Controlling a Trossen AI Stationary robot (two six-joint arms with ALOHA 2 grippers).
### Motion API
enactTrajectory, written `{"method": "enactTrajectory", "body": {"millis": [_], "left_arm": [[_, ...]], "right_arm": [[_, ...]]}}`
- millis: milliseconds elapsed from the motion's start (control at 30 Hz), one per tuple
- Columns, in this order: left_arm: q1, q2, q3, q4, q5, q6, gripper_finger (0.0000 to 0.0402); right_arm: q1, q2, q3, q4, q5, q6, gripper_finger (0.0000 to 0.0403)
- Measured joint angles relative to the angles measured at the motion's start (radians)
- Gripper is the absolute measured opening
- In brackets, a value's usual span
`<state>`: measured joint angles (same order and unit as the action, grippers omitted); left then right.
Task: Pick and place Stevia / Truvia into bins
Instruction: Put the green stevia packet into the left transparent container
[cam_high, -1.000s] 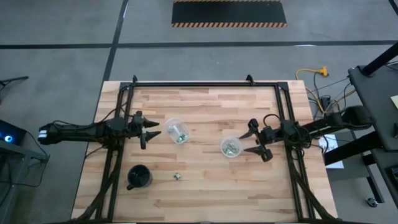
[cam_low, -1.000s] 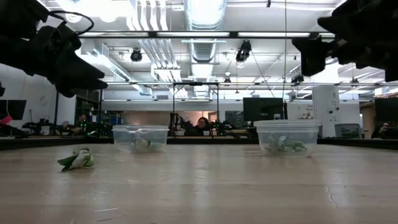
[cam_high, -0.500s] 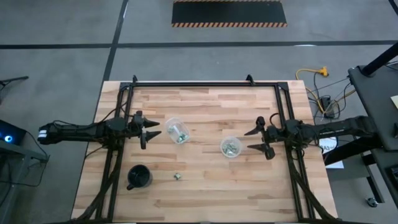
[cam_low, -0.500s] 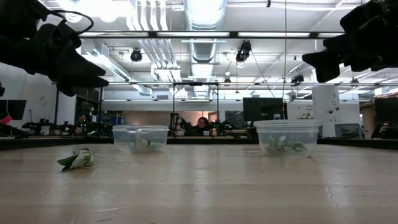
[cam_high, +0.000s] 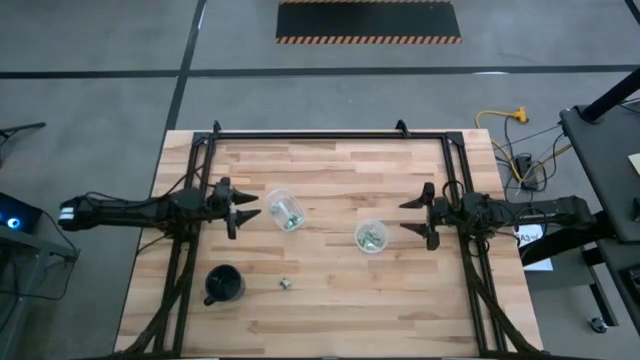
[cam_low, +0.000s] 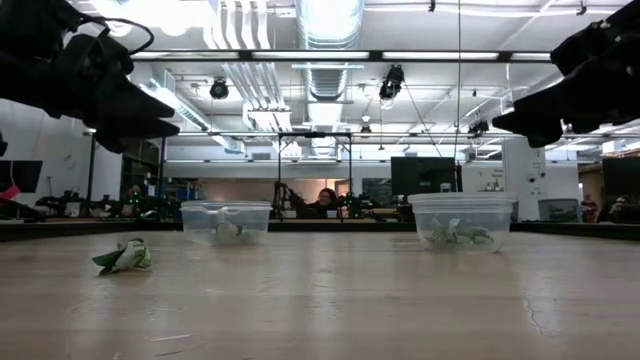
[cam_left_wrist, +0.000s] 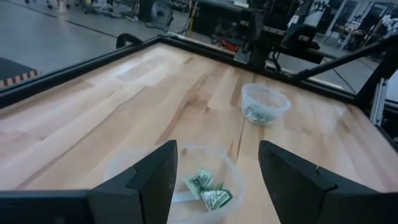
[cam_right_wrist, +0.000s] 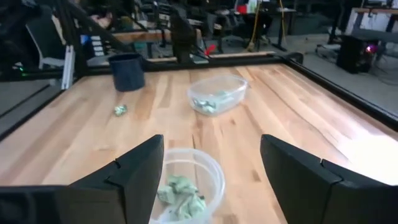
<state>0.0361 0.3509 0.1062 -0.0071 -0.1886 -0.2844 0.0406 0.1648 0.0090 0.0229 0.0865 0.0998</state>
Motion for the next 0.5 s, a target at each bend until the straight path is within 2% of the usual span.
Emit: {"method": "enactTrajectory", "body": {"millis": [333, 500], "left_arm": [[0.0, 0.082, 0.0, 0.012, 0.004, -0.163, 0.0209], [0.0, 0.157, 0.0, 0.116, 0.058, -0.23, 0.0209]], "right_arm": [[0.0, 0.027, 0.0, -0.013, -0.058, -0.074, 0.0255], [0.0, 0.044, 0.0, -0.013, -0.058, -0.078, 0.0261]]}}
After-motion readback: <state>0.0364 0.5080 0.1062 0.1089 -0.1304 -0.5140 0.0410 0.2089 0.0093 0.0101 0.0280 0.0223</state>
